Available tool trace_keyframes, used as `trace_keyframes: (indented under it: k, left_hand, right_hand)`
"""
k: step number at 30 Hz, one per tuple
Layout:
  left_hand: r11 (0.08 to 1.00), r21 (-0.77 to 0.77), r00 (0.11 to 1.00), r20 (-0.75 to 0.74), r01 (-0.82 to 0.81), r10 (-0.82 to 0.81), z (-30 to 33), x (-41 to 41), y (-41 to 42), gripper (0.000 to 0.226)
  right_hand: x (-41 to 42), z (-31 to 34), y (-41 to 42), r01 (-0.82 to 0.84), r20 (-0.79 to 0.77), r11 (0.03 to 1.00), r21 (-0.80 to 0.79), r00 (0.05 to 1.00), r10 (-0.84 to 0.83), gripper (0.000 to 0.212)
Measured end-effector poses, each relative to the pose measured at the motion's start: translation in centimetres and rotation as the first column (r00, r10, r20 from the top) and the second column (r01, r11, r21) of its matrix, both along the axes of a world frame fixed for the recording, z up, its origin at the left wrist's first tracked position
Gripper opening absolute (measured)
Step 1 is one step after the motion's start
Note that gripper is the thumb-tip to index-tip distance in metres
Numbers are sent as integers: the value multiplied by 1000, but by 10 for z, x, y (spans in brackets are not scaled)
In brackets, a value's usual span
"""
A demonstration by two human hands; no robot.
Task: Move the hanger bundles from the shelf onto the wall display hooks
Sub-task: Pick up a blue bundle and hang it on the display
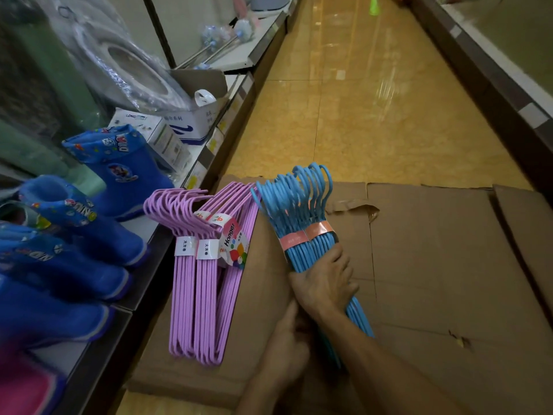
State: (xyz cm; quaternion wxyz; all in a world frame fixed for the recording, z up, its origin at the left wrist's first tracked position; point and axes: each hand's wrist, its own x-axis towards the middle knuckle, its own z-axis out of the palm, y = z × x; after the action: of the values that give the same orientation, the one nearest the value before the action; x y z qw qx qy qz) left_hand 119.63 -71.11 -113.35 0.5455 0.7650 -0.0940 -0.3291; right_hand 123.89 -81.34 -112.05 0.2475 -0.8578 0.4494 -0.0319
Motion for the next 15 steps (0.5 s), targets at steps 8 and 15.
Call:
trace_keyframes:
  k: [8,15]
  left_hand:
    - [987,155,972,-227,-30,65,-10,20,-3,40]
    - [955,191,914,-296,-228,277,-17,37,-26,23]
  right_hand:
    - [-23,8,-41,-26,111,996,88,994,16,93]
    - [-57,26,-80,-4,136,989,150,991,-17,91]
